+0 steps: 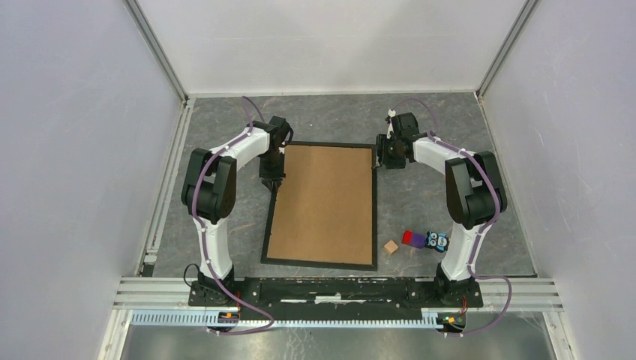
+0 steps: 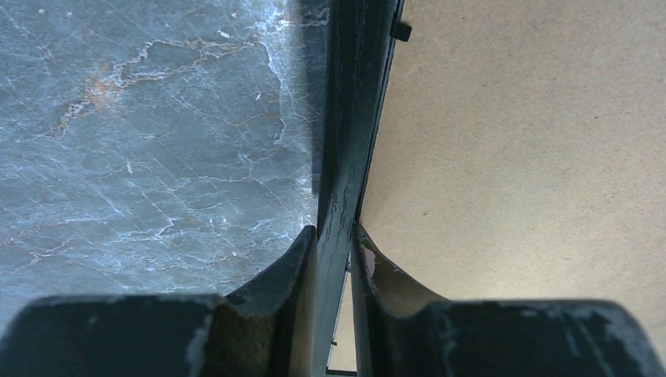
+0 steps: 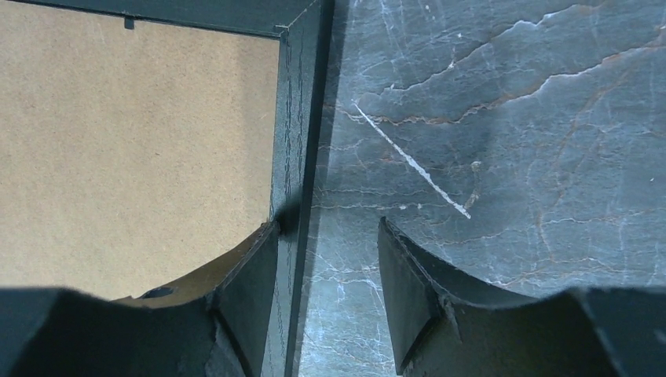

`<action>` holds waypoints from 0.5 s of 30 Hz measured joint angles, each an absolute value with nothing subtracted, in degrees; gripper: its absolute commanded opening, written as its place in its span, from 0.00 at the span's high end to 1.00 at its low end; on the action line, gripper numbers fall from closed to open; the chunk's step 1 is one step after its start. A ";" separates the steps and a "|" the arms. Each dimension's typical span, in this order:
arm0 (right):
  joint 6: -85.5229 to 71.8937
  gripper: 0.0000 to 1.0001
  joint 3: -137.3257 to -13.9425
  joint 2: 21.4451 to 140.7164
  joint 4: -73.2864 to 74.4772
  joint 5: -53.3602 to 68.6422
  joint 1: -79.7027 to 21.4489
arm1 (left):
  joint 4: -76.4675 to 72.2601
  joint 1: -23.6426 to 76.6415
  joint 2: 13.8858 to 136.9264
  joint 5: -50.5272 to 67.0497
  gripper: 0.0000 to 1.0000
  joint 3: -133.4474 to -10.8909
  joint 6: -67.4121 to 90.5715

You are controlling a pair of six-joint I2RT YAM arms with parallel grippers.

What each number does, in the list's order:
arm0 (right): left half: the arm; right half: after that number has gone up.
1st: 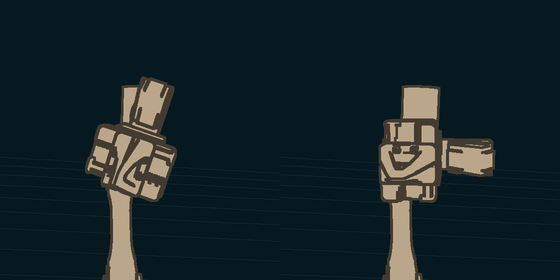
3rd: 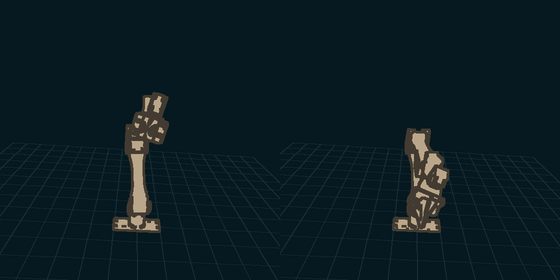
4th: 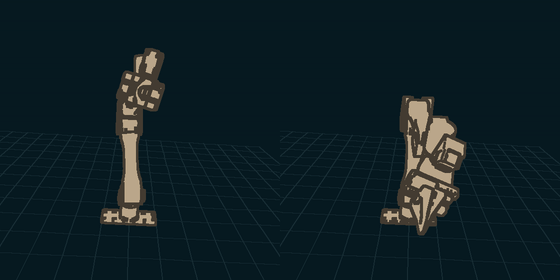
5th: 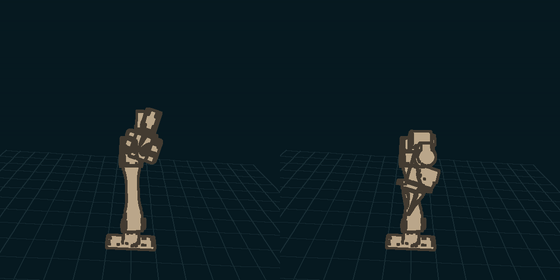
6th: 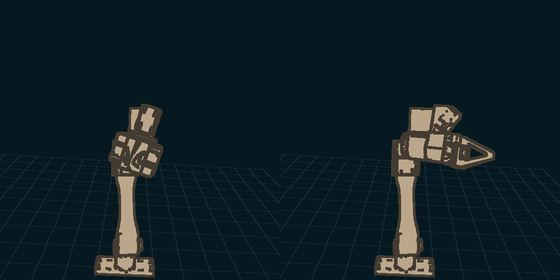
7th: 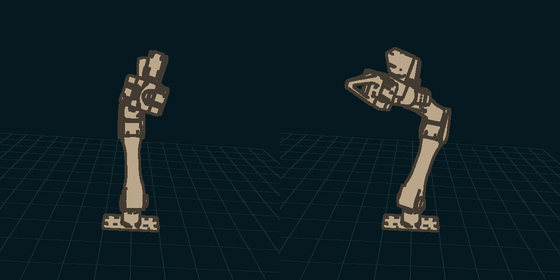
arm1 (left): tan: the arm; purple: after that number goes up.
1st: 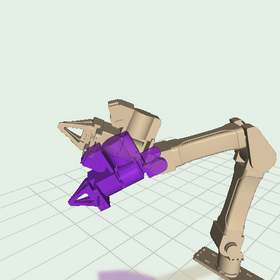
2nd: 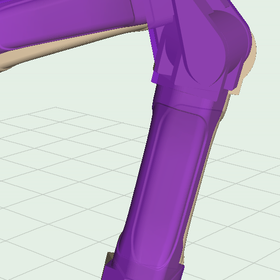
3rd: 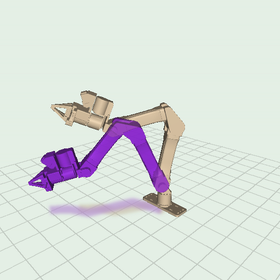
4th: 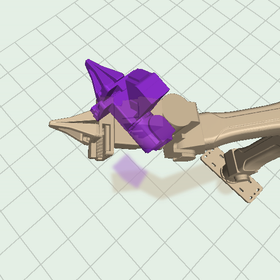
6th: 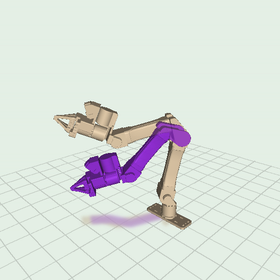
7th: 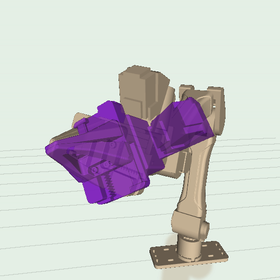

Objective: Put the photo into the frame
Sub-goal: Install the photo frame at the center of the board.

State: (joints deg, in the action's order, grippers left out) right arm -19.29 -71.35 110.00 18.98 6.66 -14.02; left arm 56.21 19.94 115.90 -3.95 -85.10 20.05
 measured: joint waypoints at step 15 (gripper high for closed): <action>-19.22 0.45 -71.35 110.50 18.74 8.67 -14.15 | 56.18 19.94 115.90 -3.88 0.75 -85.10 20.05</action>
